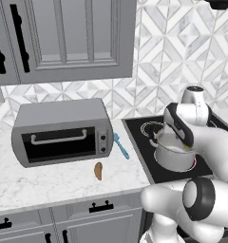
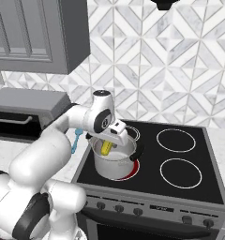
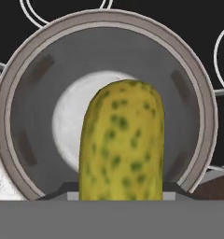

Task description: Put the sweet potato and cucumber in the pot. Retrieve the spatula and lightly stir the vegetables in the pot.

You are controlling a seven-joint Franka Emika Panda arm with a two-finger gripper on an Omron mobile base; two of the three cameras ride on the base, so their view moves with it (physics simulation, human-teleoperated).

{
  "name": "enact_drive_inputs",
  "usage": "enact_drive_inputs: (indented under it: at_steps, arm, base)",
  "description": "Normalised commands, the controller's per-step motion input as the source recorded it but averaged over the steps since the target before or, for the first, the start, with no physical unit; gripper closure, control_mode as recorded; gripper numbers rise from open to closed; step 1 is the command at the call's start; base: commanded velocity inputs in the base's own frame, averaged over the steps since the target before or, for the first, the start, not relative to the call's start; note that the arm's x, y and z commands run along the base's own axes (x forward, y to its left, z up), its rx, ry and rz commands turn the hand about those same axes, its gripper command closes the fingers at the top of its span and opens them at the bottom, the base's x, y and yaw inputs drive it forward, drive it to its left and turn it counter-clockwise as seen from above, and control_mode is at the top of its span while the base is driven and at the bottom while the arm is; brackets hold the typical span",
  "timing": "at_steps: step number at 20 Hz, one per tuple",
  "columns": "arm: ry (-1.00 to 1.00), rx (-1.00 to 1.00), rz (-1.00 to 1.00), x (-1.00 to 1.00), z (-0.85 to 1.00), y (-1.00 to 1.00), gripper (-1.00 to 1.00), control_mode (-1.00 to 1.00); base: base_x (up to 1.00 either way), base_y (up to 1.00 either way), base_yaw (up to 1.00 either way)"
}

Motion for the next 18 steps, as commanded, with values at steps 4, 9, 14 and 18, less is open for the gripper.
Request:
enact_drive_inputs:
  at_steps: [4, 9, 14, 18]
  arm:
    - [0.0, 0.0, 0.0, 0.2, -0.16, -0.07, 1.0, -1.0]
    - [0.0, 0.0, 0.0, 0.0, -0.17, 0.0, 1.0, -1.0]
    - [0.0, 0.0, 0.0, 0.01, -0.28, 0.0, 1.0, -1.0]
    - [0.0, 0.0, 0.0, 0.0, -0.27, 0.0, 1.0, -1.0]
  base:
    - [0.0, 0.0, 0.0]
    - [0.0, 0.0, 0.0]
    - [0.0, 0.0, 0.0]
    - [0.0, 0.0, 0.0]
